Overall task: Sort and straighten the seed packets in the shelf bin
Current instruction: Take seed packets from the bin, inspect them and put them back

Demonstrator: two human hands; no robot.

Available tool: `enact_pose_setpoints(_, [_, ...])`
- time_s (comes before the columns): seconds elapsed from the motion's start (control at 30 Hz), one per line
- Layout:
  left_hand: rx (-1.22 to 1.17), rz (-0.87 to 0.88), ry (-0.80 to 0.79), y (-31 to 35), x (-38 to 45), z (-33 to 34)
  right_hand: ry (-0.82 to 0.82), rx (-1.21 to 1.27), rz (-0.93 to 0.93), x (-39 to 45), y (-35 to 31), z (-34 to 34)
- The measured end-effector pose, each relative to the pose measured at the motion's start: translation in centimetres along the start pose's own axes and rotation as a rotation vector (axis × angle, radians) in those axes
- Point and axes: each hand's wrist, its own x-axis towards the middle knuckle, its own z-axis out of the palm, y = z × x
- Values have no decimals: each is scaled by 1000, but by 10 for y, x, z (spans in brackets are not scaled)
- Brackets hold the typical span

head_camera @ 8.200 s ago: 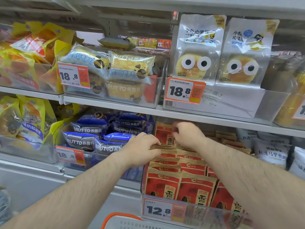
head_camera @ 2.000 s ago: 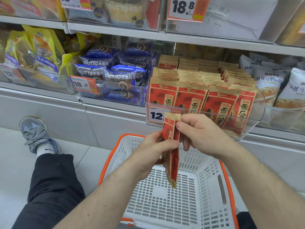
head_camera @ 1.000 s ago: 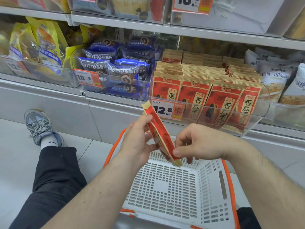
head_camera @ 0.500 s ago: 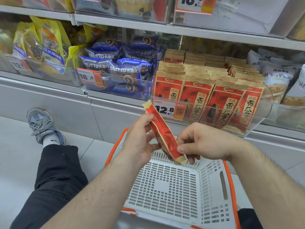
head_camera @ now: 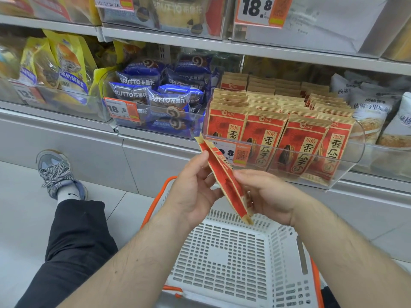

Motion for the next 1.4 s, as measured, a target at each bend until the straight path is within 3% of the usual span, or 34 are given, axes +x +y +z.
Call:
enact_pose_setpoints(0.17, [81, -25, 75, 1, 1, 1, 298, -278, -79, 5, 3, 4])
enact_pose_setpoints(0.27, [174, -10, 90, 3, 2, 0, 369, -346, -147, 4, 1, 4])
enact_pose_setpoints(0.43, [280, -52, -20, 4, -3, 2, 462, -284, -326, 2, -8, -1])
enact_pose_setpoints(0.67, [243, -73, -46, 2, -3, 3, 440, -57, -324, 1, -9, -2])
enact_pose_setpoints(0.93, [226, -83, -32, 2, -4, 5, 426, 17, -317, 2, -9, -2])
enact_pose_setpoints(1.07, [219, -86, 6, 5, -5, 5, 393, -105, -324, -1, -11, -3])
enact_pose_setpoints(1.23, [169, -91, 78, 11, -3, 2, 188, -449, -145, -9, -14, -9])
enact_pose_setpoints(1.4, [225, -109, 21, 11, -7, -2, 239, -366, -200, -9, -13, -11])
